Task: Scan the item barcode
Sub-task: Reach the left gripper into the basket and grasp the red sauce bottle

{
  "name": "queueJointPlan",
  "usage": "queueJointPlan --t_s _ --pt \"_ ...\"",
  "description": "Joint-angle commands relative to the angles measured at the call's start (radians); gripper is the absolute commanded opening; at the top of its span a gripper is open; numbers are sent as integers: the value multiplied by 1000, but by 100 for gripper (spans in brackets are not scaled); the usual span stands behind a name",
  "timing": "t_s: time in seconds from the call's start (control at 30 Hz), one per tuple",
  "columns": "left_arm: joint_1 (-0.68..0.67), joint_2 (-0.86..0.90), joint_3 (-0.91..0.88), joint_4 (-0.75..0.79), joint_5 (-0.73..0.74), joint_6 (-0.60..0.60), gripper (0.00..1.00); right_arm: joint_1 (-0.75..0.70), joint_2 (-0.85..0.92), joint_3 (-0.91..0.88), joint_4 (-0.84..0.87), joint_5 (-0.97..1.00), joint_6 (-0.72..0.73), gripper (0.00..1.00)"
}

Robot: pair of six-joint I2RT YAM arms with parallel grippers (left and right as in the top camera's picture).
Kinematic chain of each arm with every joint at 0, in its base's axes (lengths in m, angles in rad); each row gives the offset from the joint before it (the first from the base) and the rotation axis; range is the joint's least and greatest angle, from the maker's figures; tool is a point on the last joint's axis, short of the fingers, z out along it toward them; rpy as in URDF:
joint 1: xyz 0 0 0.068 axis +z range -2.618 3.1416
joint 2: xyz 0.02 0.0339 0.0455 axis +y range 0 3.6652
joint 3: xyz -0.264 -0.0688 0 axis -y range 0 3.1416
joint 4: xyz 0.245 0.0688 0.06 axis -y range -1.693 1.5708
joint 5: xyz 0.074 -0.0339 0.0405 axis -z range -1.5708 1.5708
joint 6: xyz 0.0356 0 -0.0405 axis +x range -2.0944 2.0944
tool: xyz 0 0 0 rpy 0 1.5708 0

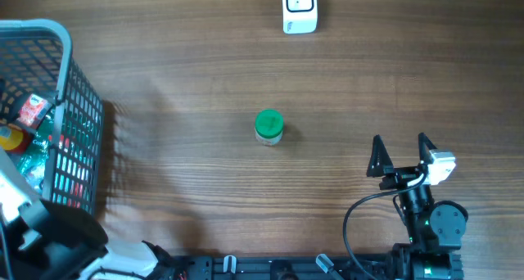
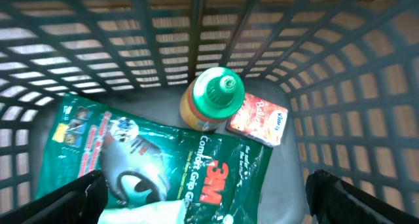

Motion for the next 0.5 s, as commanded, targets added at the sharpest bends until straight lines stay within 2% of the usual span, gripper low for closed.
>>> queueJointPlan --t_s 0.0,0.2,0.47 --pt "4 80 -1 45 -15 -23 100 -7 1 -1 3 18 12 100" --pt "4 166 -1 88 -106 -22 100 -7 1 -1 3 18 11 100" --pt "4 254 -1 174 -132 -19 100 -7 1 -1 3 18 12 100"
